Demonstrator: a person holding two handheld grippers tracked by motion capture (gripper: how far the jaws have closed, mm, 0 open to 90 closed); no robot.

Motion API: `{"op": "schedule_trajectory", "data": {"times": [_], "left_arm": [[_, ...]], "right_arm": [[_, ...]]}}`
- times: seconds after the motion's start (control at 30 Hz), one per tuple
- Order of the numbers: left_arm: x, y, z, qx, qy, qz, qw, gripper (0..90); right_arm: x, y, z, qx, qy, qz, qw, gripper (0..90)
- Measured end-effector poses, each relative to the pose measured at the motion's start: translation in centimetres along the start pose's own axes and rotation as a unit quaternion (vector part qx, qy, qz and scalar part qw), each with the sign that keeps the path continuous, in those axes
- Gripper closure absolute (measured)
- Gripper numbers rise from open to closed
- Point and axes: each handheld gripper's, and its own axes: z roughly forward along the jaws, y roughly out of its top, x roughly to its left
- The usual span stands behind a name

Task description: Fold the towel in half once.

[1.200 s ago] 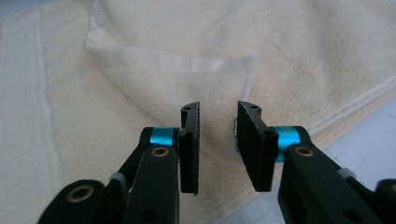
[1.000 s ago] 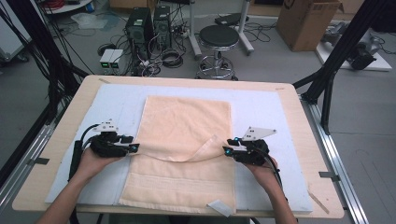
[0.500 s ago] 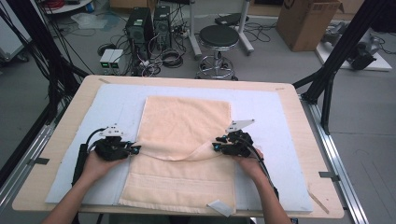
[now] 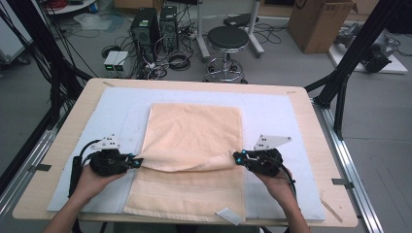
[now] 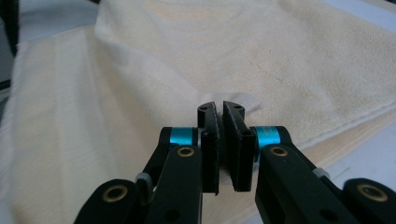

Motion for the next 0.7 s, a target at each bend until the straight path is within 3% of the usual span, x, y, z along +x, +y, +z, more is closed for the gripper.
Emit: {"op": "schedule_trajectory", "data": {"times": [0.1, 0.17, 0.3, 0.5, 0.63, 0.7], "left_arm": [[-0.1, -0.6, -0.6, -0.011, 0.001, 0.004, 0.9999, 64.0], [-0.1, -0.8, -0.8, -0.021, 0.0, 0.005, 0.9998, 60.2], [-0.2, -0.5, -0.9, -0.033, -0.011, 0.017, 0.9992, 60.5], [-0.1, -0.4, 1.3, -0.001, -0.024, 0.028, 0.9993, 66.7], [-0.1, -0.9, 2.5, 0.024, -0.018, 0.034, 0.999, 66.6], [-0.1, -1.1, 3.0, 0.032, -0.012, 0.038, 0.9987, 66.7]], "right_arm": [[1.2, -1.2, -0.4, 0.011, 0.014, -0.001, 0.9998, 80.7], [1.4, -1.9, -0.5, 0.016, 0.027, 0.003, 0.9995, 73.9], [0.9, -2.1, -1.0, -0.002, 0.023, 0.011, 0.9997, 69.6], [0.3, -1.4, -0.1, -0.003, 0.02, 0.007, 0.9998, 65.2], [-0.1, -1.3, -0.5, -0.026, 0.027, 0.012, 0.9992, 64.4], [-0.1, -1.2, -0.7, -0.024, 0.027, 0.016, 0.9992, 64.3]]}}
